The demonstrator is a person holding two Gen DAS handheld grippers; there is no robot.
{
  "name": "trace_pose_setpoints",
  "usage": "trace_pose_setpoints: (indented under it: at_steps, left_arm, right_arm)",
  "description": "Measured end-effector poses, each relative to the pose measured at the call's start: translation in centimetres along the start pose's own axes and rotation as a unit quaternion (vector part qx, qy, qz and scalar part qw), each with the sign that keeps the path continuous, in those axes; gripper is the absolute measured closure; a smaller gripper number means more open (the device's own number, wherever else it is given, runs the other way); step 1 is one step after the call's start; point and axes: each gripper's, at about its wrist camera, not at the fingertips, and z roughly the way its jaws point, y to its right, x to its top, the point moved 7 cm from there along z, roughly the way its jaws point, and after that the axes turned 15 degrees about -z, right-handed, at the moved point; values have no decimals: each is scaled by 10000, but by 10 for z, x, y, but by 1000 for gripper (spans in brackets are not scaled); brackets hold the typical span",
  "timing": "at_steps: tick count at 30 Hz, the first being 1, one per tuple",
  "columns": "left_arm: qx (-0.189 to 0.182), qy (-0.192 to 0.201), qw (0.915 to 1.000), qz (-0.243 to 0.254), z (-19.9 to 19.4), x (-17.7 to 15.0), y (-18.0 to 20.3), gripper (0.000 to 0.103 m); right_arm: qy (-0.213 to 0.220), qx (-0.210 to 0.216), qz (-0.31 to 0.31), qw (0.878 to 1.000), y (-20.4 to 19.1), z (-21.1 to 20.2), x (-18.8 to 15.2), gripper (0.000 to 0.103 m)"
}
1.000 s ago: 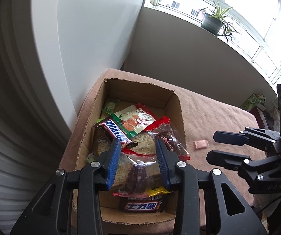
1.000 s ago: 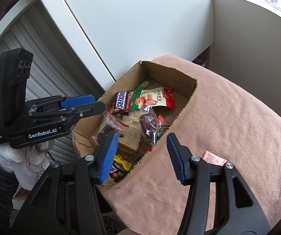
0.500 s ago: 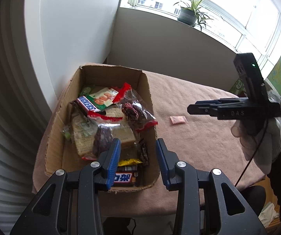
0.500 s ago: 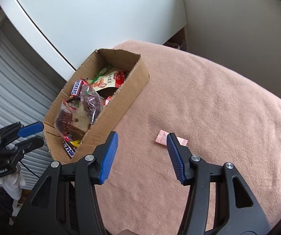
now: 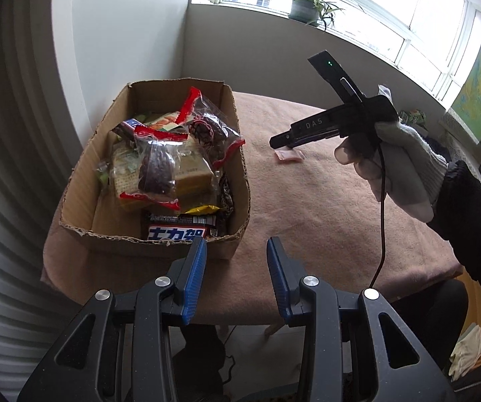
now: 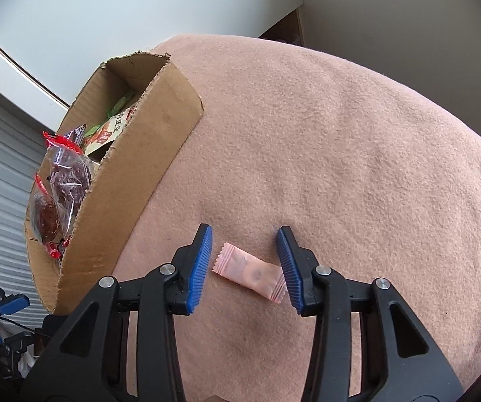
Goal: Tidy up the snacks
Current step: 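Move the right tool to the pink wrapped candy and grasp it, then carry the pink candy over the box with the right tool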
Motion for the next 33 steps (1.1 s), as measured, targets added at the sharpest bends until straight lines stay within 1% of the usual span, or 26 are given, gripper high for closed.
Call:
trace_pose_setpoints:
  at_steps: [3,9,11,14,15,17,19,21,24,26,30,33]
  left_arm:
    - [31,-17,10000,-13,1,-3,-1,67]
    - [48,-54,10000,23,6,-4,-1,67]
    - [44,-50,10000,-4,8,-2,-2,67]
    - [51,-19,10000,-64,9,2,-5,67]
    - [56,-1,9999,-85,8,2,-6,67]
    - [49,18,9999,-119,7,2,-7,67]
    - [35,35,9999,-126,6,3,-8,67]
    - [37,41,9999,-123,5,3,-8,67]
    - [26,77,9998,-158,4,4,-10,67]
    - [-5,100,9997,-214,4,5,-10,67]
    - [-11,226,9994,-245,0,9,-12,67]
    - [-6,296,9991,-295,-2,13,-16,67]
  right_arm:
    - [-125,27,-129,9998,-6,2,-1,60]
    - [-455,113,-508,9976,-24,5,-16,60]
    - [-526,70,-681,9963,-32,6,-20,60]
    - [-595,-147,-873,9943,-40,9,-23,60]
    - [-589,-213,-905,9939,-41,9,-24,62]
    - [-618,-461,-1060,9914,-44,10,-25,69]
    - [-657,-716,-1253,9873,-49,13,-27,79]
    - [-671,-851,-1289,9857,-53,13,-31,82]
    - [-592,-1003,-1251,9853,-60,11,-37,84]
    - [-460,-1027,-1198,9864,-65,5,-41,84]
    - [3,-778,-998,9920,-87,-26,-44,84]
    - [388,-619,-1033,9920,-112,-49,-36,84]
